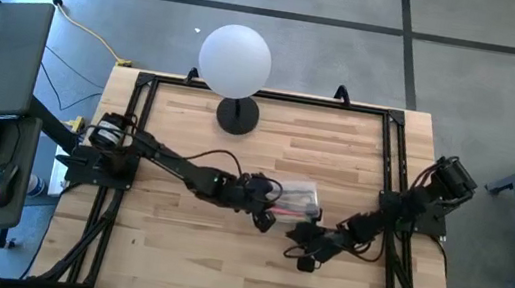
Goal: Pick & place school supplies into a supply box
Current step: Close the transparent supply box
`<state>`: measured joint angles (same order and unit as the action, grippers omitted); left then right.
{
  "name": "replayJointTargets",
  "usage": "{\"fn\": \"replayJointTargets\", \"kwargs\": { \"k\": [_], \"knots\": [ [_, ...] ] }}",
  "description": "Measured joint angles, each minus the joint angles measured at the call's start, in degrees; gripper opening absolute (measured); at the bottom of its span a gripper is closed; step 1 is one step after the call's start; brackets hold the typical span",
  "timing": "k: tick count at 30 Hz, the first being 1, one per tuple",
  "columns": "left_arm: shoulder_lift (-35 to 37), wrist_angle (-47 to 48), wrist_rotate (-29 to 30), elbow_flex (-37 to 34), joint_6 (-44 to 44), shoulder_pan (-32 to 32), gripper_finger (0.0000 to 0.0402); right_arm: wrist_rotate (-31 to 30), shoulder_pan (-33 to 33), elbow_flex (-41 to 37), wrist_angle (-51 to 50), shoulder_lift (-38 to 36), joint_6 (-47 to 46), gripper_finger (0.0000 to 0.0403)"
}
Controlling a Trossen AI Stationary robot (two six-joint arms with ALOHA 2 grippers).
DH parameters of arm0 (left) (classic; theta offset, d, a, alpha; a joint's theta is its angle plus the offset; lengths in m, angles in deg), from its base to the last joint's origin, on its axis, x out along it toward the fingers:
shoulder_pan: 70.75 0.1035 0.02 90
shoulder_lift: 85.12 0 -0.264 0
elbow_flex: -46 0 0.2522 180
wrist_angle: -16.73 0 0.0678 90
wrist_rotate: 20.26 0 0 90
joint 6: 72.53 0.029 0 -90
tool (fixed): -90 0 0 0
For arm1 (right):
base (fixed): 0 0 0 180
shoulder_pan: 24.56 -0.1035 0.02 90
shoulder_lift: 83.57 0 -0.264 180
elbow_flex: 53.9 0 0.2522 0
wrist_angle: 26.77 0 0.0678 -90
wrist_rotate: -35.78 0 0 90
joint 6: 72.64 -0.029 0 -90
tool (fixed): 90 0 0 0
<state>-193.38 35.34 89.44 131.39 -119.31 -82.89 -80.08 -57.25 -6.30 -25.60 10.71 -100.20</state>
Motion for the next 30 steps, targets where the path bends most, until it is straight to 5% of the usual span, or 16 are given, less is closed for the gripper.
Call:
{"fn": "replayJointTargets", "kwargs": {
  "k": [15,30],
  "knots": [
    [-0.7,-1.2,1.8,0.1,-0.2,0.4,0.0026,-12.8,-5.1,0.0,0.7,-0.1,4.4,0.0000],
    [-0.7,-3.8,-1.3,0.0,0.2,4.8,0.0011,14.1,-6.2,0.0,2.6,-0.1,3.7,0.0000]
  ]
}}
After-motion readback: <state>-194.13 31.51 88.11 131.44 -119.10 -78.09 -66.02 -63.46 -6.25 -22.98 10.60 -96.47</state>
